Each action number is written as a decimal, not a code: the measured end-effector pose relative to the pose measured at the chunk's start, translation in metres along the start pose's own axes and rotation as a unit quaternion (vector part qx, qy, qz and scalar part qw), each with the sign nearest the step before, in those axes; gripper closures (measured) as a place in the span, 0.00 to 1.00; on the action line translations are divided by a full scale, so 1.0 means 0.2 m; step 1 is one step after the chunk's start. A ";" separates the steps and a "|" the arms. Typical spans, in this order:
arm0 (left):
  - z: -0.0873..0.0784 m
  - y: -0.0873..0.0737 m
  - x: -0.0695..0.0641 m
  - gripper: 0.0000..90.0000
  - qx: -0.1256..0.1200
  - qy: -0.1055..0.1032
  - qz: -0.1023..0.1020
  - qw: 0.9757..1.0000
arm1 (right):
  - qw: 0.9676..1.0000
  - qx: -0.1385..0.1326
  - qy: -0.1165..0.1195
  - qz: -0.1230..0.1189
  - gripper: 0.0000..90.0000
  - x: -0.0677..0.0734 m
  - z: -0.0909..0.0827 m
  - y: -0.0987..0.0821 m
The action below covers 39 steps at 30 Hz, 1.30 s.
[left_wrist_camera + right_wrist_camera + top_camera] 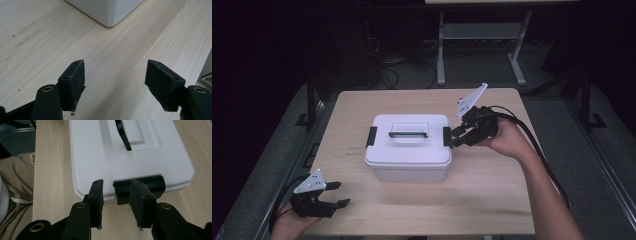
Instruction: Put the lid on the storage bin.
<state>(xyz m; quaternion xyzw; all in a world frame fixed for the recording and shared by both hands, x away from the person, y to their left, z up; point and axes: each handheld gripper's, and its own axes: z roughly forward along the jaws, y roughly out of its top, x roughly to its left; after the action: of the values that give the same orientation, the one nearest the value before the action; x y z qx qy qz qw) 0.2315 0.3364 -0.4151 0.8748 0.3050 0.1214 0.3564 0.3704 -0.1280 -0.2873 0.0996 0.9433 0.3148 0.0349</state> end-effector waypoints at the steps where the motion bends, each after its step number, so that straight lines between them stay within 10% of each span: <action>1: 0.00 0.00 0.00 0.35 0.000 0.000 0.000 1.000 | 1.000 0.000 0.000 -0.001 0.69 0.00 0.00 -0.01; 39: 0.00 -0.01 0.00 0.35 0.002 0.002 0.000 1.000 | 0.999 0.002 -0.009 0.038 0.63 0.02 -0.02 -0.28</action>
<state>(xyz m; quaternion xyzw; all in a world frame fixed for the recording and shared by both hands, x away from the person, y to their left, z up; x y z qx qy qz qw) 0.2316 0.3375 -0.4158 0.8753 0.3062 0.1227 0.3536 0.3577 -0.1732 -0.3182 0.1383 0.9390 0.3134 0.0309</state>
